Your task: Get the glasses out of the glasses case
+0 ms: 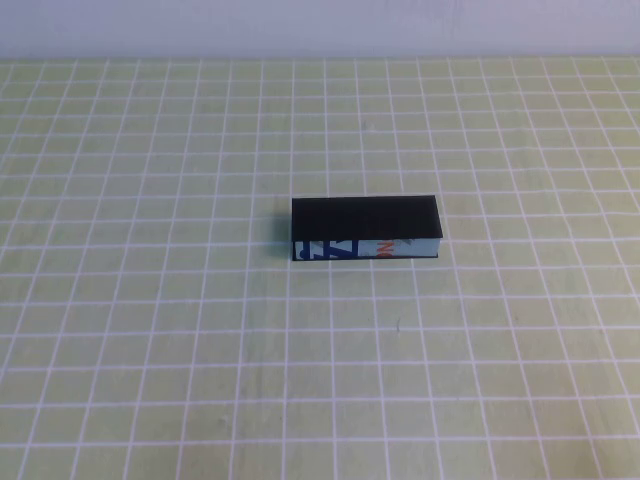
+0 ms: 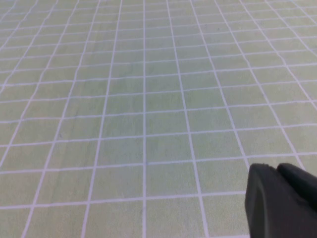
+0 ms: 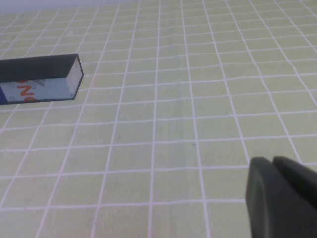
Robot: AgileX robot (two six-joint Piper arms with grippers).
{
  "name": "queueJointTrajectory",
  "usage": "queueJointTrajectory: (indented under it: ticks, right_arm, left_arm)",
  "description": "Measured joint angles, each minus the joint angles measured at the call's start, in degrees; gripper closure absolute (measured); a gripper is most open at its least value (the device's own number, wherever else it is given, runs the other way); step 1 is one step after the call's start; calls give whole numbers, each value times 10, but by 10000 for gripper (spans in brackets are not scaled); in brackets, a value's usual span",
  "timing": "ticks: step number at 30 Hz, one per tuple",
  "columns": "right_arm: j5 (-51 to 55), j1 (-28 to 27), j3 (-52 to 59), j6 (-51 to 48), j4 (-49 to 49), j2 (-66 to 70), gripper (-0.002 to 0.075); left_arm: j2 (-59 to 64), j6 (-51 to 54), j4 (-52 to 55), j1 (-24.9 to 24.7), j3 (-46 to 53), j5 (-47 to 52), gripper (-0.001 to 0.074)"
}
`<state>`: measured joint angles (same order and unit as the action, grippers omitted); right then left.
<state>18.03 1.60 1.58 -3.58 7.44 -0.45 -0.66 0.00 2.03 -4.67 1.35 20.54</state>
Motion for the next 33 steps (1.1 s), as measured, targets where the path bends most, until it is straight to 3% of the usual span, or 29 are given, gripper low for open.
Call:
queueJointTrajectory:
  ticks: [33]
  right_arm:
    - [0,0,0,0,0,0,743]
  left_arm:
    - [0,0,-24,0,0,-27,737]
